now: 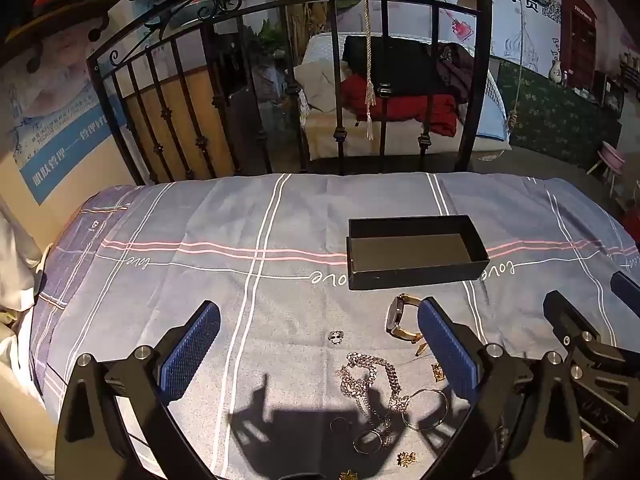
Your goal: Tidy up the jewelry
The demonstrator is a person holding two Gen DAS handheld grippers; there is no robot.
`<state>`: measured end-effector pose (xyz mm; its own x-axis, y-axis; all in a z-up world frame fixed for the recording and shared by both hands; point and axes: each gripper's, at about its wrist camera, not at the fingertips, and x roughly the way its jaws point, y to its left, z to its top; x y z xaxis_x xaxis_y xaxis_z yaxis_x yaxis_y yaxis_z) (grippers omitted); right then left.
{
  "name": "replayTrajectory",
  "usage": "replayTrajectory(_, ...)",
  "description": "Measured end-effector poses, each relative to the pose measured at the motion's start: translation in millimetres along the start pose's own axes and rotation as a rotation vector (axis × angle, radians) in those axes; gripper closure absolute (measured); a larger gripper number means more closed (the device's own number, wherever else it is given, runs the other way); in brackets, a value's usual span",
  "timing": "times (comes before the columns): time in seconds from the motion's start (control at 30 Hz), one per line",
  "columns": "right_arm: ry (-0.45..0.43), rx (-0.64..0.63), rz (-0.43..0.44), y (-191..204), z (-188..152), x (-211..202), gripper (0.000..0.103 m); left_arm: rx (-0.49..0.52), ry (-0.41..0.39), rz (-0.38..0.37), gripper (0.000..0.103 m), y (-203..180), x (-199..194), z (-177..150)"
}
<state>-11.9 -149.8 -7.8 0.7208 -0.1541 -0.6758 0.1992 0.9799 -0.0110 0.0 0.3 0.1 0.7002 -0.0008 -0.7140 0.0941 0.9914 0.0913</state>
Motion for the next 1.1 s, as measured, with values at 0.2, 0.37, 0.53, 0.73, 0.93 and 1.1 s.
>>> replayTrajectory(0.2,0.002,0.000,0.001,0.7,0.3,-0.1,0.004,0.001,-0.008,0.004,0.006,-0.6,-2.3,-0.1)
replayTrajectory(0.37,0.003,-0.005,-0.004,1.9,-0.3,-0.7,0.004,0.004,-0.007,0.006,0.006,-3.7,-5.0,-1.0)
replayTrajectory(0.53,0.001,-0.005,-0.005,2.2,1.5,-0.8,0.004,-0.002,0.003,0.001,0.006,0.7,-1.8,0.7)
replayTrajectory(0.73,0.003,-0.003,-0.003,0.6,0.3,-1.1,0.004,-0.003,0.003,0.000,0.006,1.5,-0.1,2.7)
replayTrajectory(0.93,0.003,-0.007,-0.003,0.7,1.0,-1.7,0.004,-0.002,0.006,0.002,0.006,1.6,1.2,2.3)
replayTrajectory(1.1,0.004,-0.008,-0.004,0.9,1.4,-1.9,0.004,-0.002,0.006,-0.002,0.006,1.4,1.8,1.4)
